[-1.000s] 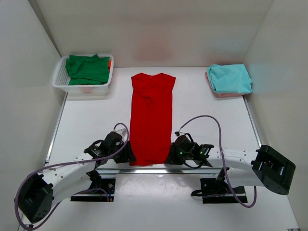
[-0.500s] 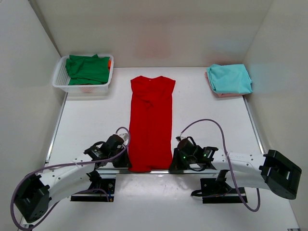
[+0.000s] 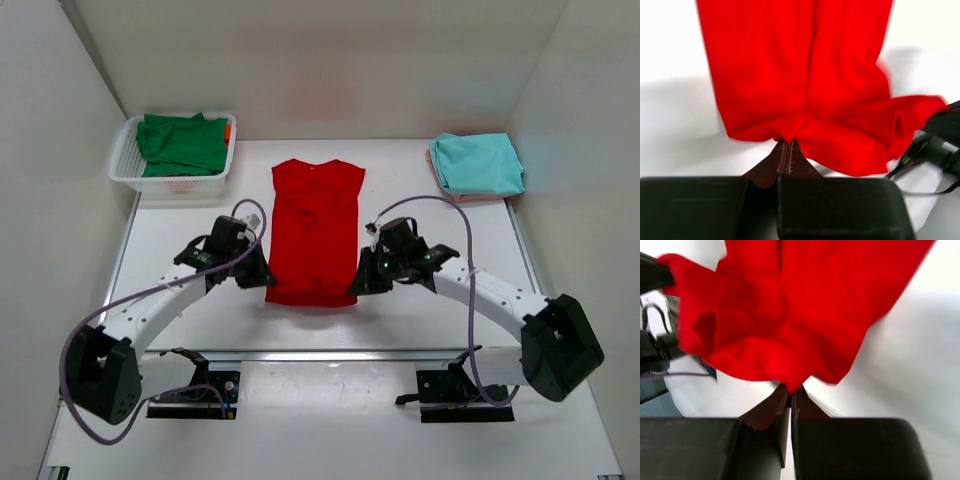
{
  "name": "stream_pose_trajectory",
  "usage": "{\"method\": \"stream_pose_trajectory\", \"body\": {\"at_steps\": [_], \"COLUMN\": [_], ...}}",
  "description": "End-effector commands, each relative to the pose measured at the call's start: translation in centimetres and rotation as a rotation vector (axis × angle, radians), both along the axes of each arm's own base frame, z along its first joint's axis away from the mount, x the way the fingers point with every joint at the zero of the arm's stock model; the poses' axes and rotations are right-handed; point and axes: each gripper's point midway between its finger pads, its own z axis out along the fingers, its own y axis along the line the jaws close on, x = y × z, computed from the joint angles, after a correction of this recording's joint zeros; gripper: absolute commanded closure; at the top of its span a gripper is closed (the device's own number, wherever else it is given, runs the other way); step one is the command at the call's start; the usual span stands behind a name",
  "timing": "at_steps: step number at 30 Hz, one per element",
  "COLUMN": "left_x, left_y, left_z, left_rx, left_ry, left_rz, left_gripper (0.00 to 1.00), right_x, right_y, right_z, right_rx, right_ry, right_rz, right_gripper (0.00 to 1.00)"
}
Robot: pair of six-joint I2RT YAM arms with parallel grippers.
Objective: Fold and stack the t-shirts
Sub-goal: Grab the bottom of the folded rectangular tshirt with both arms
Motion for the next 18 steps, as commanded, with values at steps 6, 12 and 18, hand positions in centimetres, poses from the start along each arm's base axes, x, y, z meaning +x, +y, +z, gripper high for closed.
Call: {"method": "stream_pose_trajectory", "body": {"at_steps": [6, 12, 18], "left_x": [11.4, 18.0, 22.6], "left_y": [0.2, 0.7, 1.1], "left_z": [4.4, 2.3, 1.6], "left_rx": [-0.065, -0.038, -0.112], "left_ry": [-0.122, -0.113, -0.14], "left_rz": [0.07, 0.111, 0.164], "left_gripper": [1.0, 0.98, 0.48], "right_x": [9.3, 16.8, 24.0], "right_y": [-1.5, -1.5, -3.4], "right_z": [1.9, -0.3, 0.4], "right_rx": [-0.05, -0.091, -0.163], "right_ry": [-0.072, -0.076, -0.176], "right_rz": [0.049, 0.03, -0.122], "right_gripper": [1.0, 1.0, 0.58]}}
